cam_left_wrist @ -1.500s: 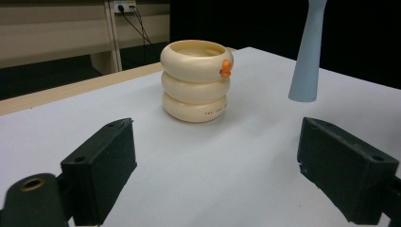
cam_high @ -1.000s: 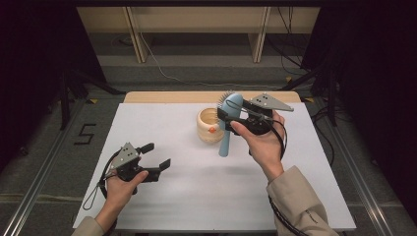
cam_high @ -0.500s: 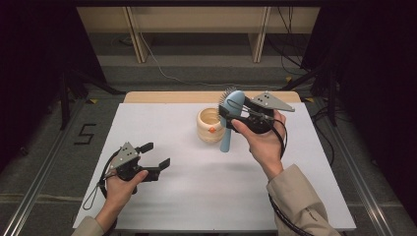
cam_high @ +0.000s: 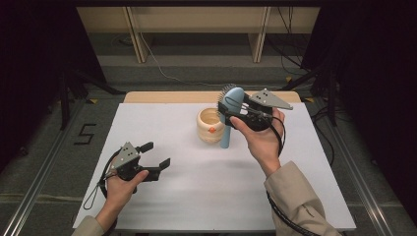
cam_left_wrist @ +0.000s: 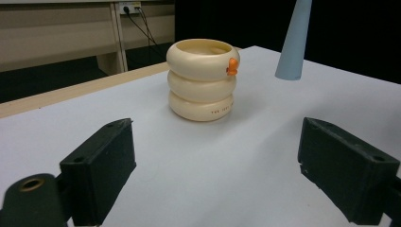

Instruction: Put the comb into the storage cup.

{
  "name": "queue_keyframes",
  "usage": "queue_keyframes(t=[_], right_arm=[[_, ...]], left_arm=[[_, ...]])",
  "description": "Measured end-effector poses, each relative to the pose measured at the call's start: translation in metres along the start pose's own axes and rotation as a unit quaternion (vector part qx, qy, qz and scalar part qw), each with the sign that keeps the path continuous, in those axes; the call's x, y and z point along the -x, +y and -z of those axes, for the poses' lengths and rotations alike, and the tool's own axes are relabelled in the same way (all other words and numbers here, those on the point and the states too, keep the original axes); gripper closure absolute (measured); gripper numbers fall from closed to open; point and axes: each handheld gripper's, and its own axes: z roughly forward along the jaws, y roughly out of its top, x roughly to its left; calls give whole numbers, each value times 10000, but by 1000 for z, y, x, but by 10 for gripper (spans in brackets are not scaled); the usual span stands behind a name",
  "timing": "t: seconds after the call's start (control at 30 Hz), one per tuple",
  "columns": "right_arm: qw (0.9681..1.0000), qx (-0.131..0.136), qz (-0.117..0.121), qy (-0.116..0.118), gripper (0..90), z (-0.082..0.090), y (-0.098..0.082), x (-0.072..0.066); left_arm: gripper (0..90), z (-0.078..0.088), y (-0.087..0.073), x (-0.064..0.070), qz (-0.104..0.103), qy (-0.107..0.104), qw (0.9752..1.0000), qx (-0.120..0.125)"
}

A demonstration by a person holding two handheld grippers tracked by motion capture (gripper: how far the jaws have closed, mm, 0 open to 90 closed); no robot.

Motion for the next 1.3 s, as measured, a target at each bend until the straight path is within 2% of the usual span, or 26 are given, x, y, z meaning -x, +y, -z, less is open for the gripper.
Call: queue_keyframes(t=[0.33,1.3], right_arm=[[10000,8,64,-43,202,-4,1,0],[9997,133,117,-139,202,-13,12,0]], left_arm=[[115,0,0,0,-82,31,10000,-30],[115,0,0,-1,-84,63,9999,-36]])
